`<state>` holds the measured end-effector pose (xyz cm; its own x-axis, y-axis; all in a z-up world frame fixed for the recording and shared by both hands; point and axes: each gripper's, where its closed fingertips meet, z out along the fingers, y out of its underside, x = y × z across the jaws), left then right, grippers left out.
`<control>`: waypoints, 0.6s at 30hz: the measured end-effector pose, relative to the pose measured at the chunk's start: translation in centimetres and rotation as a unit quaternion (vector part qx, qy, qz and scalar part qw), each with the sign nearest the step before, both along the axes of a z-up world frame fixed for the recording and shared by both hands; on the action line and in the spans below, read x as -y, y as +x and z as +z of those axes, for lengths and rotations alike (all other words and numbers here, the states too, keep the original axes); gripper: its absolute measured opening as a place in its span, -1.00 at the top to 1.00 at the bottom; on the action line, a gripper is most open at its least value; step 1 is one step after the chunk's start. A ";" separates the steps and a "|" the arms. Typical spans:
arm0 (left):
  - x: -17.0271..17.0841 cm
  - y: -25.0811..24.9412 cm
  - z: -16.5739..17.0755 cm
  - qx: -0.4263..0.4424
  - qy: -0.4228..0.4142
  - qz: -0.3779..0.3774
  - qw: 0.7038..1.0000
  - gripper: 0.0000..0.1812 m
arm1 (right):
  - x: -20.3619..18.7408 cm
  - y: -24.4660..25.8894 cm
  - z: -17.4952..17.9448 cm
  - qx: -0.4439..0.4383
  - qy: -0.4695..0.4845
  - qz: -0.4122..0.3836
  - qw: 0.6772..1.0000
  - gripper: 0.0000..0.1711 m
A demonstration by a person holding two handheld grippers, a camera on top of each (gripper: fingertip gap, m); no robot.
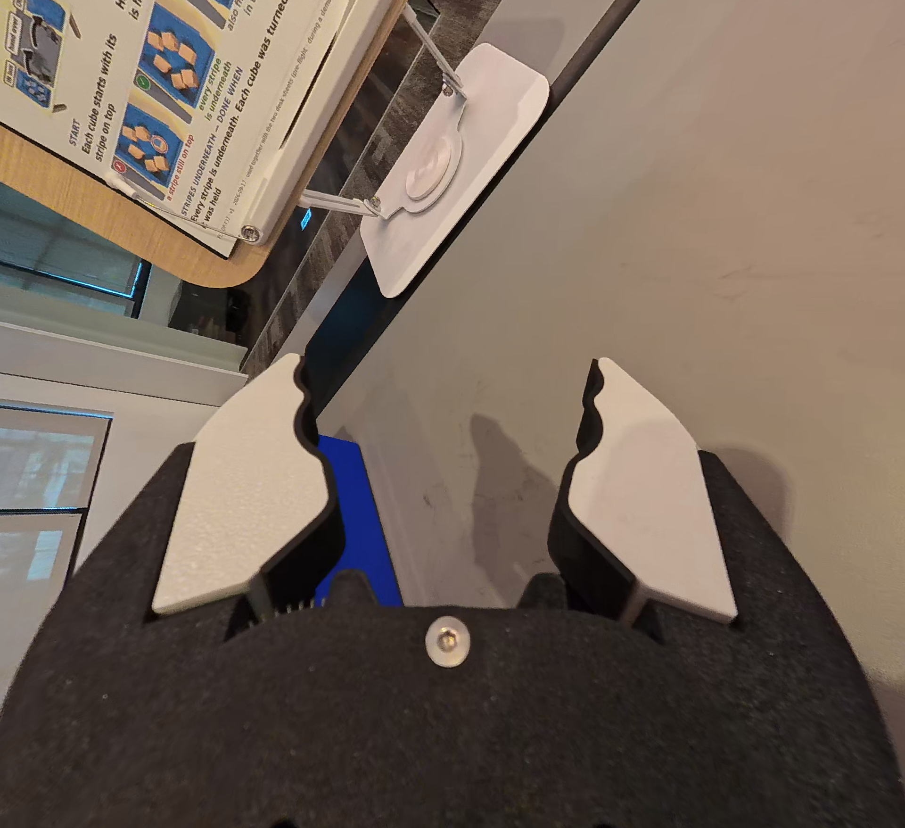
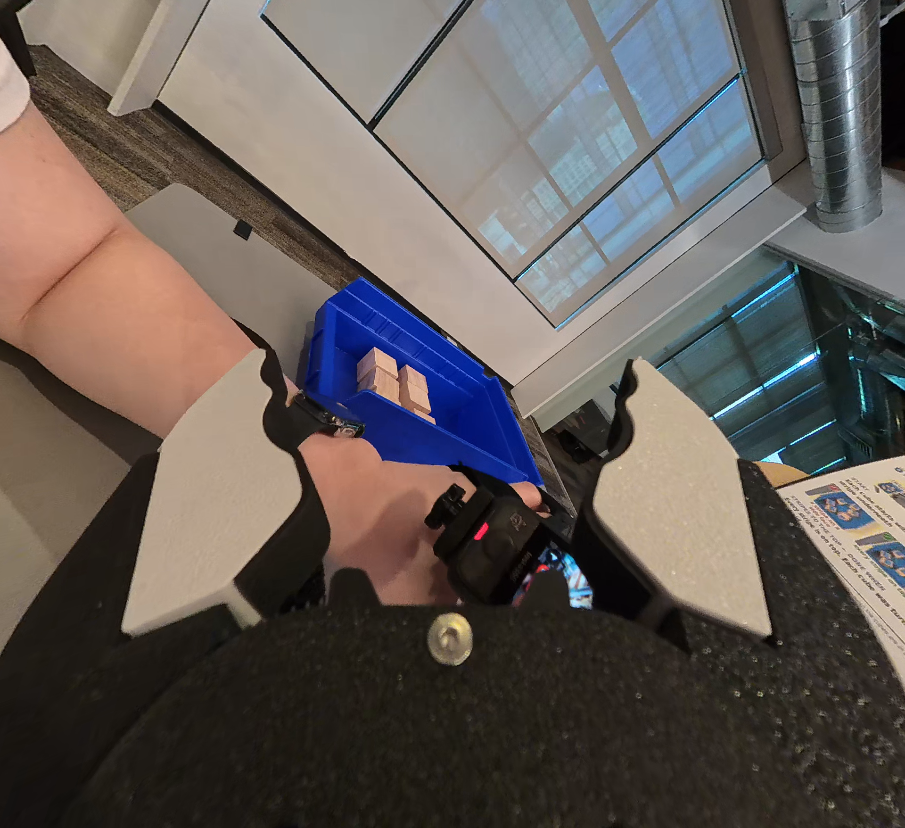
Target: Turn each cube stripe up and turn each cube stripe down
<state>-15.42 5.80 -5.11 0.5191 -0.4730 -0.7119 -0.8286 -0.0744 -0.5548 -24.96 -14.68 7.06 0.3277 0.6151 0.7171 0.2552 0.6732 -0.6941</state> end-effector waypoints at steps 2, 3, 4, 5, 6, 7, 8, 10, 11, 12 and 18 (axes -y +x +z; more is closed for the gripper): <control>0.0 0.1 0.0 -0.001 0.002 -0.001 1.000 -0.16 | -0.1 -0.1 -0.2 0.001 -0.003 0.001 1.000 -0.45; 0.0 0.1 0.0 -0.002 0.003 -0.001 1.000 -0.16 | -0.2 -0.1 -0.3 0.000 -0.007 0.001 1.000 -0.45; 0.0 0.1 0.1 -0.003 0.004 -0.001 1.000 -0.15 | -0.4 -0.1 -0.5 0.002 -0.011 0.000 1.000 -0.45; 0.0 0.1 0.0 -0.005 0.005 -0.001 1.000 -0.15 | -0.5 -0.2 -0.6 0.005 -0.011 -0.002 1.000 -0.46; -0.1 0.0 -0.1 -0.009 0.003 0.001 1.000 -0.16 | -0.5 -0.2 -0.7 0.007 -0.009 -0.003 1.000 -0.46; -0.1 -0.1 -0.3 -0.012 0.002 0.003 1.000 -0.16 | -0.4 -0.2 -0.6 0.010 -0.007 -0.005 1.000 -0.46; -0.2 -0.1 -0.3 -0.011 0.000 0.003 1.000 -0.16 | -0.1 -0.1 -0.3 0.009 -0.001 -0.004 1.000 -0.46; -0.1 -0.1 -0.3 -0.005 -0.006 0.001 1.000 -0.16 | 0.9 0.0 0.6 -0.001 0.007 0.009 1.000 -0.44; -0.2 -0.1 -0.3 -0.001 -0.008 -0.001 1.000 -0.16 | 1.2 0.1 1.0 -0.004 0.006 0.011 1.000 -0.44; -0.2 -0.2 -0.2 0.004 -0.011 -0.001 1.000 -0.16 | 1.3 0.3 1.3 -0.006 0.007 0.009 1.000 -0.44; -0.8 -1.0 0.5 0.050 -0.040 0.001 0.998 -0.17 | -0.8 3.5 3.4 -0.031 0.004 -0.036 0.999 -0.45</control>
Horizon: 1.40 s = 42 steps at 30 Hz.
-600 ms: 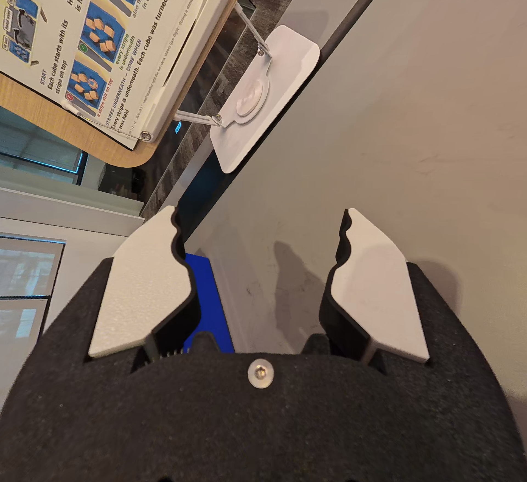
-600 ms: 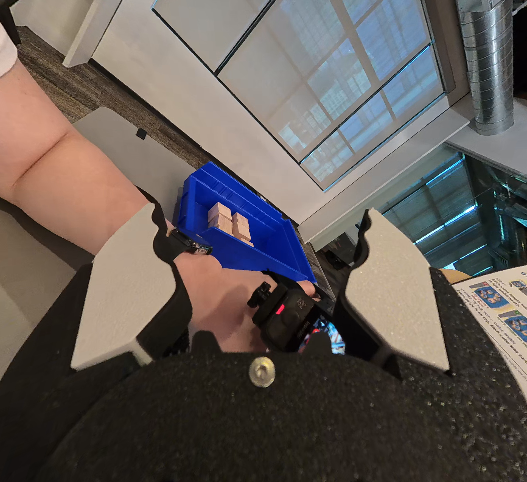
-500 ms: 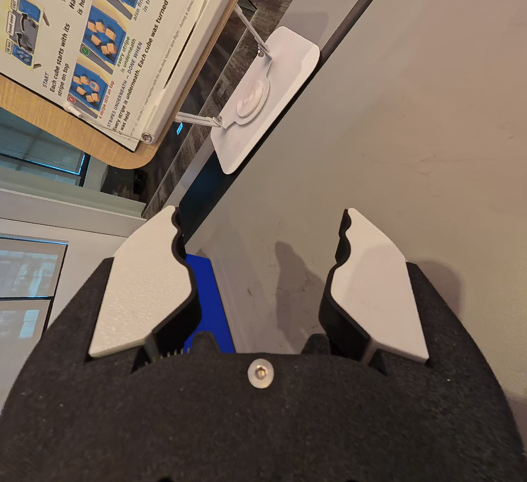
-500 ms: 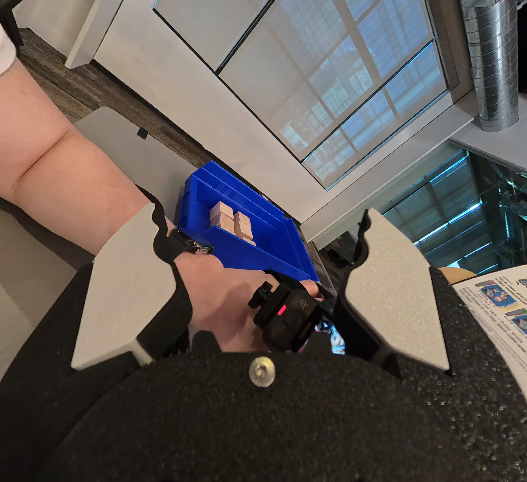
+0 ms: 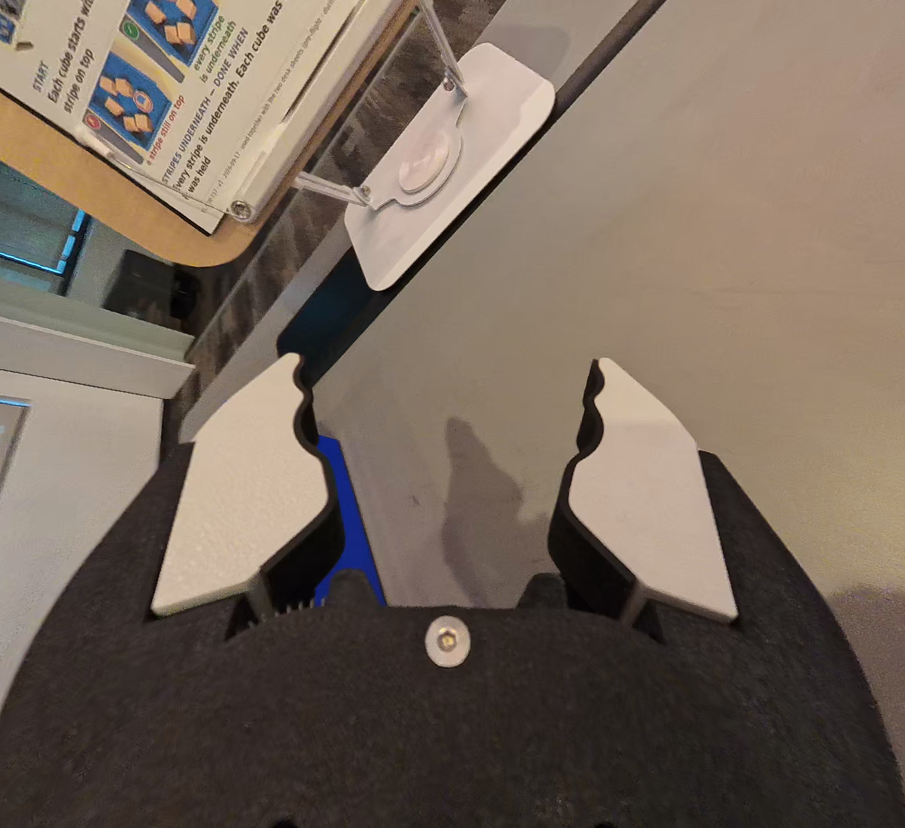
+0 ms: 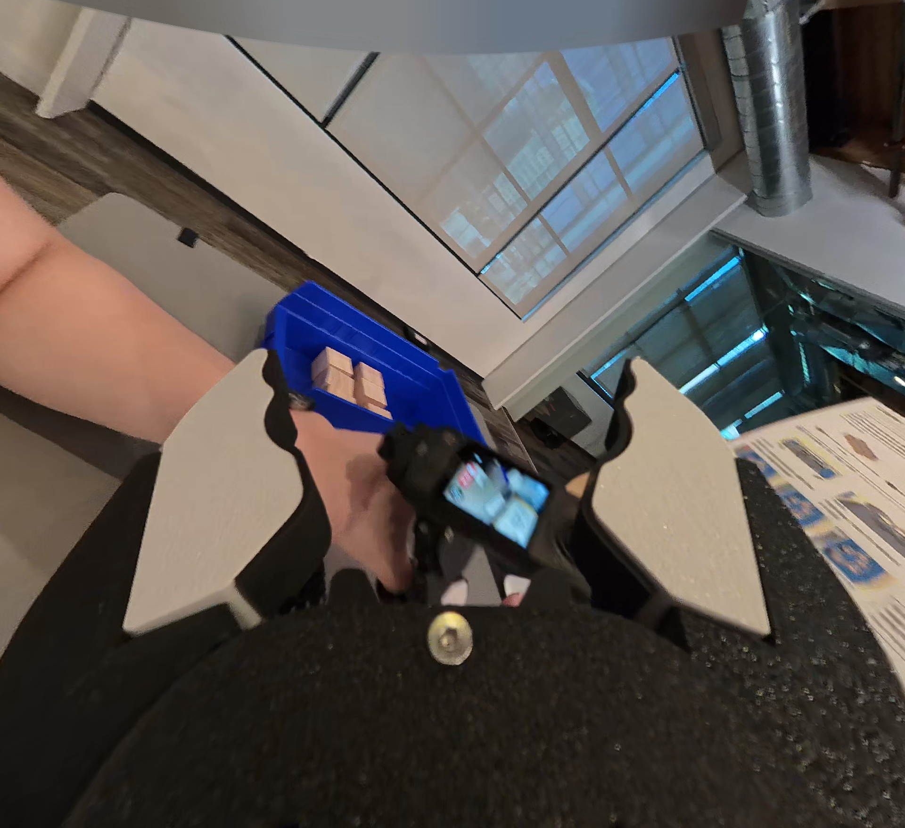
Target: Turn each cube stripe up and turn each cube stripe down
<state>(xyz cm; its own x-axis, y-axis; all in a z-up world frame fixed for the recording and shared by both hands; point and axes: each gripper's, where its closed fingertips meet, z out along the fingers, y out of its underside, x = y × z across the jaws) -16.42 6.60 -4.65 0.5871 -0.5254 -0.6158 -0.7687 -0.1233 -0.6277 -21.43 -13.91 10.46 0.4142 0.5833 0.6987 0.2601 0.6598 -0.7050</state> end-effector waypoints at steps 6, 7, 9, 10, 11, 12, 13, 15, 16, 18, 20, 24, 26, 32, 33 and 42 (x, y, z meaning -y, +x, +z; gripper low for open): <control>-0.7 -1.6 4.7 0.156 -0.017 -0.013 0.988 -0.18 | -8.9 10.4 0.9 -0.070 -0.069 -0.181 0.979 -0.37; -0.6 -1.8 6.3 0.193 -0.008 -0.027 0.981 -0.20 | -11.3 13.0 -0.2 -0.067 -0.092 -0.250 0.962 -0.37; 0.8 -1.4 10.1 0.268 0.025 -0.081 0.960 -0.26 | -15.1 17.6 -3.8 -0.017 -0.137 -0.381 0.914 -0.40; 2.1 -0.9 12.3 0.304 0.052 -0.121 0.944 -0.28 | -16.4 19.3 -5.8 0.014 -0.156 -0.430 0.889 -0.39; 4.0 -0.2 14.5 0.339 0.081 -0.172 0.921 -0.31 | -17.2 20.6 -7.7 0.048 -0.175 -0.469 0.864 -0.39; 6.3 0.5 16.8 0.380 0.114 -0.226 0.890 -0.40 | -17.8 21.4 -9.5 0.085 -0.190 -0.498 0.842 -0.40; 9.1 1.0 19.1 0.427 0.149 -0.280 0.847 -0.48 | -18.1 21.6 -11.0 0.116 -0.198 -0.514 0.827 -0.41; 14.7 2.0 21.5 0.486 0.168 -0.378 0.770 -0.55 | -18.3 21.2 -12.8 0.156 -0.202 -0.527 0.810 -0.41; 16.9 2.8 21.7 0.492 0.154 -0.410 0.753 -0.58 | -18.4 21.0 -13.4 0.173 -0.202 -0.536 0.802 -0.41; 20.5 4.3 21.3 0.485 0.134 -0.460 0.731 -0.59 | -18.4 20.7 -14.3 0.204 -0.196 -0.552 0.785 -0.41; 23.6 5.4 20.7 0.462 0.161 -0.497 0.717 -0.59 | -18.2 20.1 -14.7 0.219 -0.188 -0.558 0.778 -0.41; 27.9 6.3 19.9 0.429 0.230 -0.534 0.691 -0.57 | -17.7 18.8 -14.8 0.228 -0.188 -0.560 0.774 -0.40; 29.1 6.3 19.9 0.429 0.252 -0.542 0.677 -0.57 | -17.4 18.2 -14.9 0.240 -0.184 -0.562 0.770 -0.40; 29.8 6.2 19.3 0.430 0.283 -0.551 0.657 -0.51 | -16.6 16.0 -15.9 0.270 -0.192 -0.556 0.763 -0.39; 29.7 6.2 19.3 0.429 0.284 -0.549 0.659 -0.49 | -16.5 15.8 -16.0 0.275 -0.190 -0.555 0.762 -0.39; 29.2 6.3 19.2 0.423 0.273 -0.547 0.669 -0.41 | -16.2 15.6 -15.5 0.287 -0.174 -0.564 0.754 -0.38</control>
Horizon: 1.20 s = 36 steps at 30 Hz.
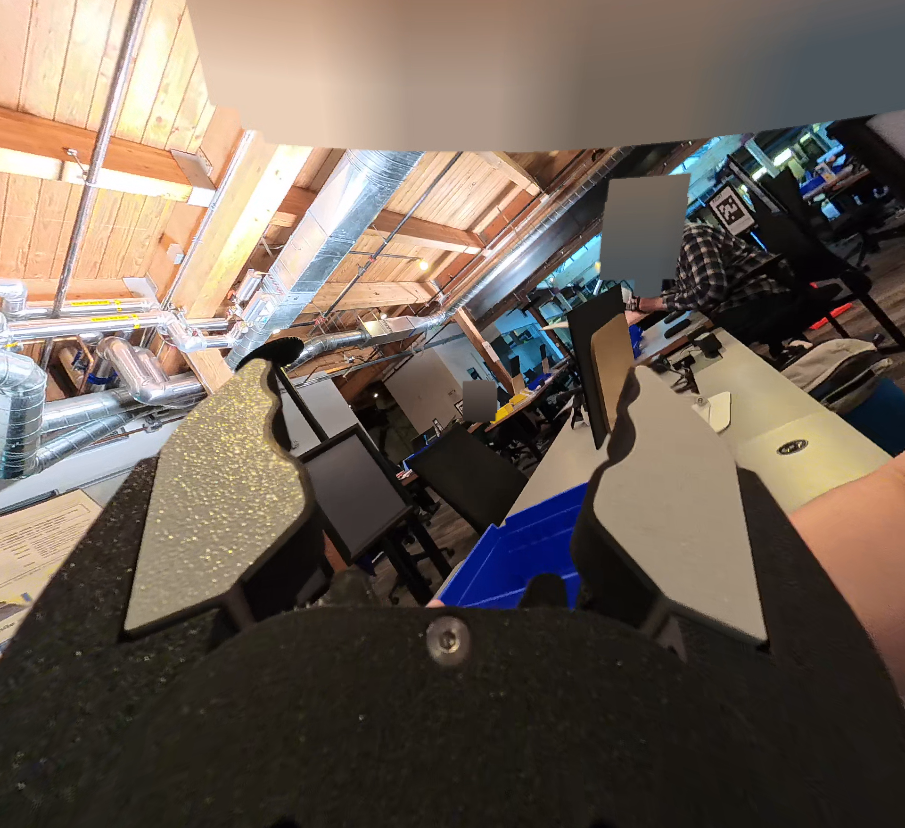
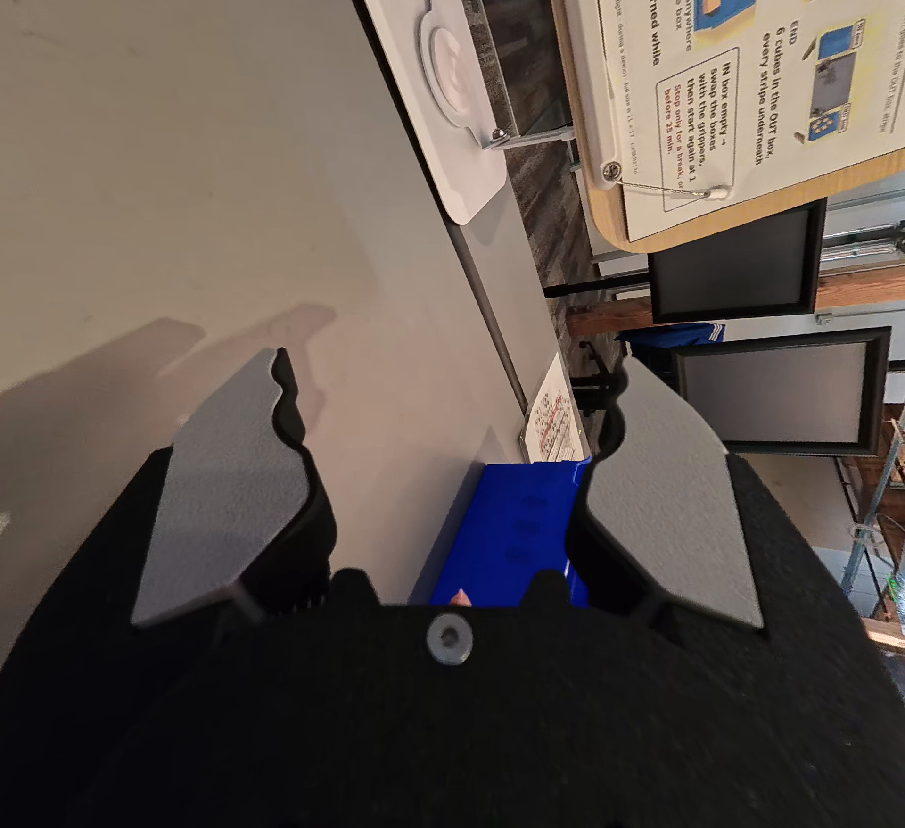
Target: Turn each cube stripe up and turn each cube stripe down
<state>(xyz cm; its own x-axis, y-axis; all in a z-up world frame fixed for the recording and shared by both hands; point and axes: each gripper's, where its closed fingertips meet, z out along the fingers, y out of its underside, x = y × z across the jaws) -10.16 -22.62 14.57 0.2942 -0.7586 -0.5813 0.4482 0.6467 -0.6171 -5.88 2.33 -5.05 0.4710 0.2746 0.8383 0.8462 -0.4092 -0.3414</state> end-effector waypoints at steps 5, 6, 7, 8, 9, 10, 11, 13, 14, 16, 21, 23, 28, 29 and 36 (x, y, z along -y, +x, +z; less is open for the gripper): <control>-0.2 1.4 -1.3 -0.035 0.013 0.026 0.999 -0.44 | 0.1 0.2 1.2 0.022 0.026 -0.006 0.999 -0.37; -0.3 1.6 -1.5 -0.040 0.015 0.031 0.999 -0.44 | 0.1 0.2 1.3 0.020 0.027 -0.005 0.999 -0.36; -0.3 1.7 -1.6 -0.043 0.016 0.033 0.998 -0.45 | 0.1 0.2 1.4 0.020 0.027 -0.005 0.999 -0.36; -0.3 1.8 -1.7 -0.045 0.016 0.034 0.998 -0.45 | 0.1 0.2 1.5 0.021 0.029 -0.006 0.999 -0.36; -0.4 1.8 -1.7 -0.045 0.018 0.037 0.998 -0.45 | 0.1 0.2 1.5 0.022 0.030 -0.005 0.999 -0.36; -0.4 1.8 -1.7 -0.044 0.020 0.039 0.998 -0.45 | 0.1 0.2 1.5 0.021 0.028 -0.005 0.999 -0.36; -0.4 1.8 -1.7 -0.044 0.023 0.040 0.998 -0.45 | 0.1 0.1 1.4 0.022 0.027 -0.005 0.999 -0.36; -0.5 1.9 -1.8 -0.048 0.026 0.045 0.997 -0.45 | 0.1 0.1 1.4 0.022 0.027 -0.003 0.999 -0.36; -0.5 2.1 -2.0 -0.052 0.026 0.045 0.997 -0.45 | 0.1 0.1 1.4 0.021 0.027 -0.003 0.999 -0.36; -0.6 2.4 -2.4 -0.060 0.028 0.046 0.997 -0.46 | 0.2 0.0 1.4 0.022 0.024 -0.003 0.999 -0.36; -0.8 2.6 -2.6 -0.071 0.025 0.052 0.996 -0.45 | 0.1 -0.1 0.9 0.022 0.016 0.001 1.000 -0.36; -0.4 2.4 -2.3 -0.064 0.034 0.052 0.996 -0.45 | 0.1 -0.2 0.9 0.022 0.016 0.003 1.000 -0.36; 0.8 1.5 -1.0 -0.049 0.060 0.061 0.995 -0.44 | 0.0 0.1 0.7 0.015 0.011 0.004 1.000 -0.36; 0.8 1.2 -0.7 -0.046 0.063 0.066 0.995 -0.44 | 0.0 0.2 0.7 0.013 0.011 0.003 1.000 -0.36; -1.1 -0.1 0.8 -0.031 0.075 0.110 0.991 -0.42 | -0.2 0.6 0.6 -0.019 0.002 0.006 1.000 -0.36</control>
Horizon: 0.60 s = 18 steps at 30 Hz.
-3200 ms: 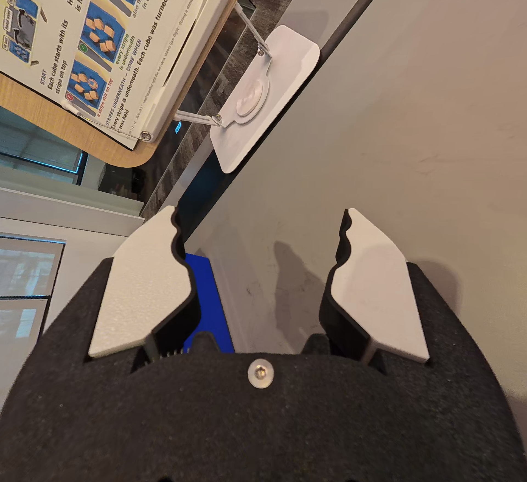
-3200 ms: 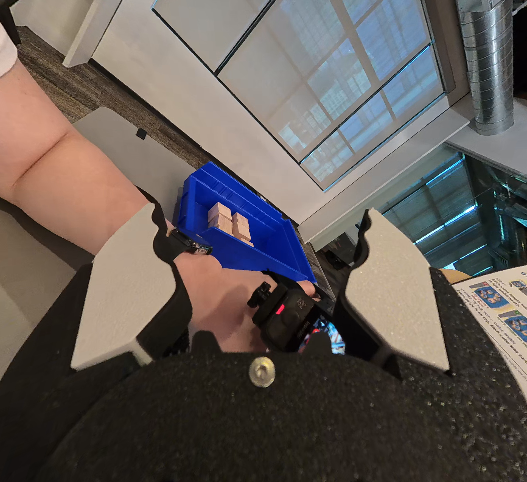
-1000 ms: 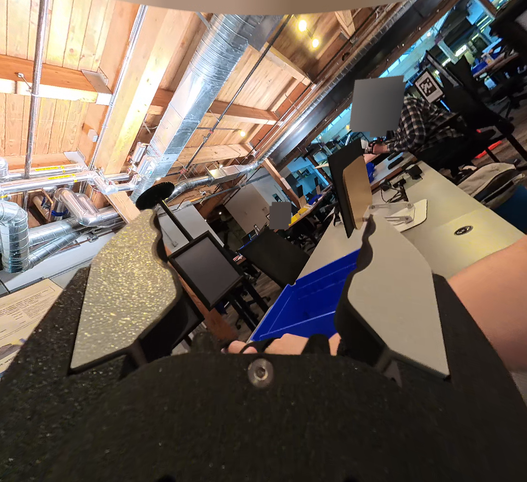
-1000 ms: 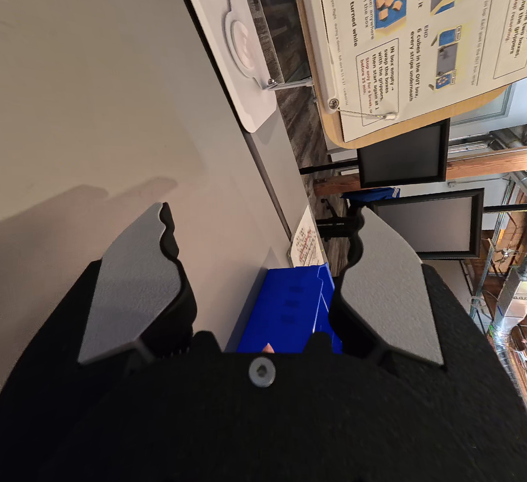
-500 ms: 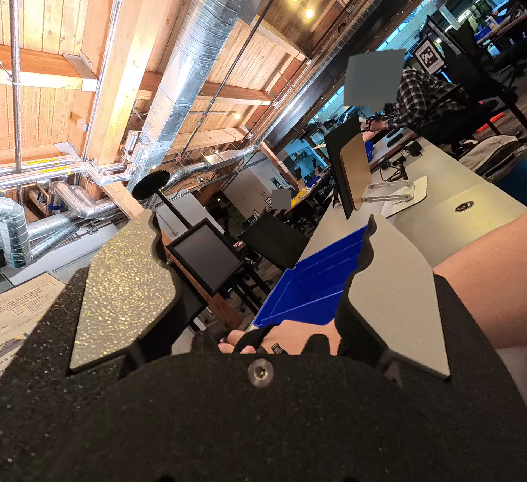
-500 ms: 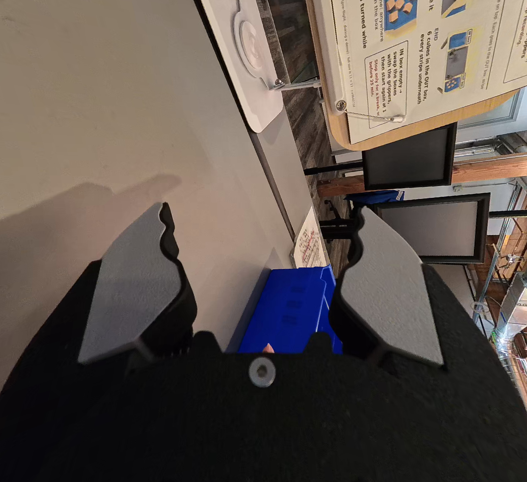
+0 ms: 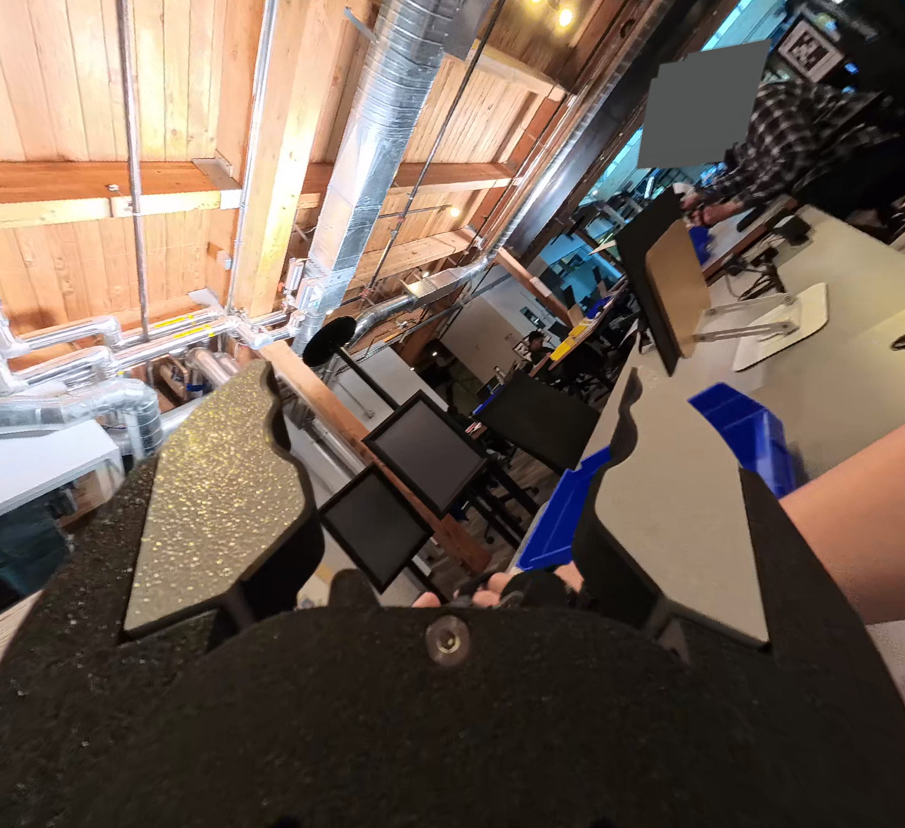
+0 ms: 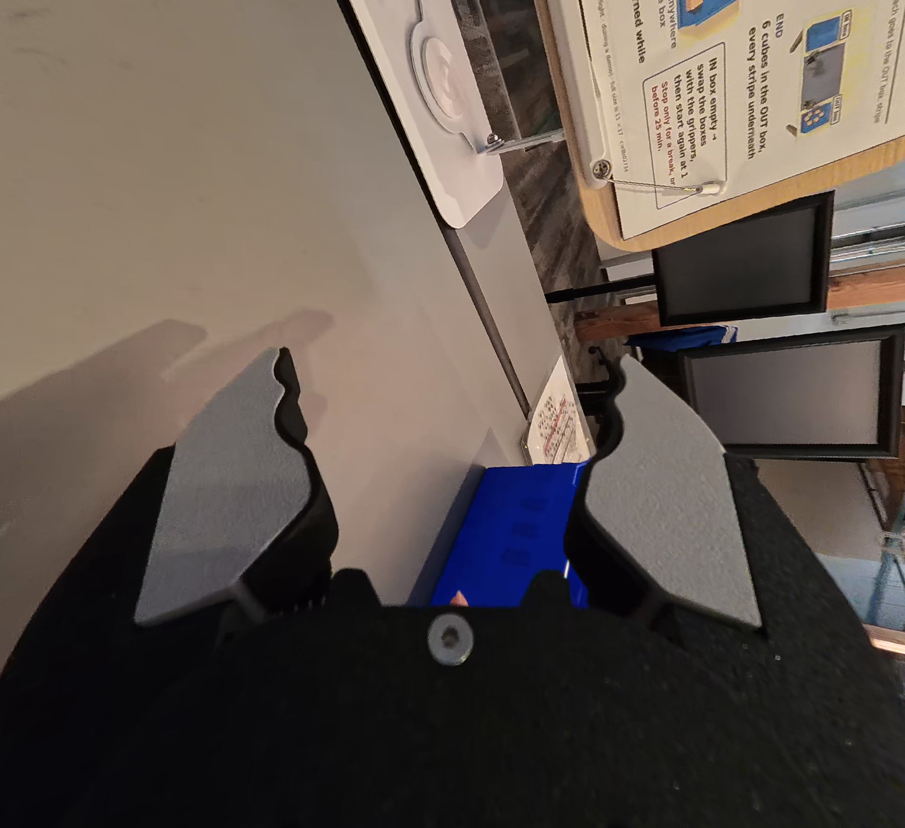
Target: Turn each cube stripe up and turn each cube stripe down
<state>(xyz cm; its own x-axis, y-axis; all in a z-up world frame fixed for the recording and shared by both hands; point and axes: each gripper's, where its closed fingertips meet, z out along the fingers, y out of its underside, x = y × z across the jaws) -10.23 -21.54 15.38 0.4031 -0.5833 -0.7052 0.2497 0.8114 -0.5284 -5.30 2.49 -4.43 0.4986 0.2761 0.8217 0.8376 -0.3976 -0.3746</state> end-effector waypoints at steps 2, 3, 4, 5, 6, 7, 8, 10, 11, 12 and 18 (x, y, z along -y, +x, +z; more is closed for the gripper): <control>-1.1 -1.0 1.1 0.014 -0.016 0.009 1.000 -0.41 | -0.3 0.5 -0.1 -0.030 -0.006 0.001 1.000 -0.36; -2.0 -1.6 1.7 0.021 -0.029 0.016 0.999 -0.40 | -0.5 0.9 -0.2 -0.048 -0.010 -0.002 0.999 -0.36; -3.1 -2.2 2.2 0.026 -0.046 0.029 0.998 -0.40 | -0.7 1.4 -0.2 -0.069 -0.012 -0.007 0.998 -0.36; -4.6 -2.7 2.6 0.026 -0.069 0.044 0.996 -0.38 | -1.0 2.1 -0.2 -0.091 -0.011 -0.013 0.996 -0.36; -6.4 -3.2 2.8 0.022 -0.098 0.060 0.993 -0.38 | -1.2 2.9 -0.1 -0.112 -0.010 -0.022 0.993 -0.34; -8.4 -3.7 2.7 0.016 -0.130 0.077 0.988 -0.35 | -1.5 3.8 0.0 -0.132 -0.009 -0.032 0.991 -0.33; -10.6 -4.2 2.3 0.007 -0.161 0.095 0.982 -0.31 | -1.7 4.7 0.0 -0.152 -0.008 -0.040 0.988 -0.32; -15.4 -5.1 0.7 -0.015 -0.243 0.128 0.962 -0.23 | -2.1 5.8 0.1 -0.198 -0.003 -0.047 0.979 -0.29; -17.7 -5.6 -0.4 -0.028 -0.292 0.140 0.946 -0.21 | -2.2 6.1 0.1 -0.223 -0.003 -0.048 0.974 -0.29; -19.5 -5.8 -1.8 -0.049 -0.340 0.138 0.929 -0.17 | -2.2 6.1 0.2 -0.249 -0.003 -0.044 0.967 -0.28; -25.1 -6.9 -8.4 -0.131 -0.503 0.139 0.843 0.04 | -2.1 4.6 2.4 -0.342 0.025 0.006 0.939 -0.28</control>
<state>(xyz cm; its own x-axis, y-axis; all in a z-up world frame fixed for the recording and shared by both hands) -17.13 3.54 6.97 0.5298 -0.8481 0.0050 -0.1078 -0.0732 -0.9915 -0.73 4.55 -1.99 0.9113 0.2555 0.3229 0.3993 -0.3574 -0.8443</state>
